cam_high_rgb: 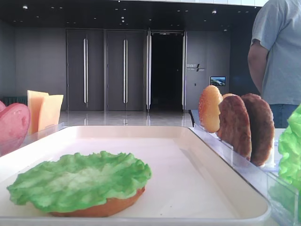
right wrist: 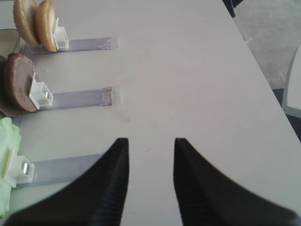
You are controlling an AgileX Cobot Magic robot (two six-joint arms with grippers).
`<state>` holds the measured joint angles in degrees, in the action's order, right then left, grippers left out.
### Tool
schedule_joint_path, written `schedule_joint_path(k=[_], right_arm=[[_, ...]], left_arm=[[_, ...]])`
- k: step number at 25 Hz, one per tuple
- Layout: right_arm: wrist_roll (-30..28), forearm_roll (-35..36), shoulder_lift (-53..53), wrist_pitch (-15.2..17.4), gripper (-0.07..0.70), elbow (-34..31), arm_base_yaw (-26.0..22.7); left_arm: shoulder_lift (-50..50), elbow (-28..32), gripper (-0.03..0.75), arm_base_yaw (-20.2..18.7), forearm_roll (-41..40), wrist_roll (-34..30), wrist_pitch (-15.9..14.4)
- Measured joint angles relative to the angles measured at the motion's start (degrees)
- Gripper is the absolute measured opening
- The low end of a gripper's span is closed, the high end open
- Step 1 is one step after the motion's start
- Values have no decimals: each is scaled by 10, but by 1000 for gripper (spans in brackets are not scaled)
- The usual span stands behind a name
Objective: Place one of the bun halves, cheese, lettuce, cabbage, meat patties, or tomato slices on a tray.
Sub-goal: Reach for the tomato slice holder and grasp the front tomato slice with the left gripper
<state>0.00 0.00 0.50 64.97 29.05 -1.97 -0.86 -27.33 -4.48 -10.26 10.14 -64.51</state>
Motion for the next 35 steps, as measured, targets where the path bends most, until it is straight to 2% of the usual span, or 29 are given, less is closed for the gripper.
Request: schedule_joint_path(k=[15, 18, 22, 28, 32, 35], right_arm=[[0, 0, 0, 0, 230, 0, 0], [0, 0, 0, 0, 230, 0, 0], [0, 0, 0, 0, 230, 0, 0], [0, 0, 0, 0, 230, 0, 0], [0, 0, 0, 0, 230, 0, 0], [0, 0, 0, 0, 230, 0, 0]], left_arm=[[1, -2, 265, 0, -7, -1, -1], [32, -15, 265, 0, -22, 12, 0], [133, -36, 265, 0, -29, 27, 38], [352, -99, 276, 0, -40, 51, 133], [516, -172, 317, 0, -43, 61, 157], [633, -236, 335, 0, -41, 69, 160]])
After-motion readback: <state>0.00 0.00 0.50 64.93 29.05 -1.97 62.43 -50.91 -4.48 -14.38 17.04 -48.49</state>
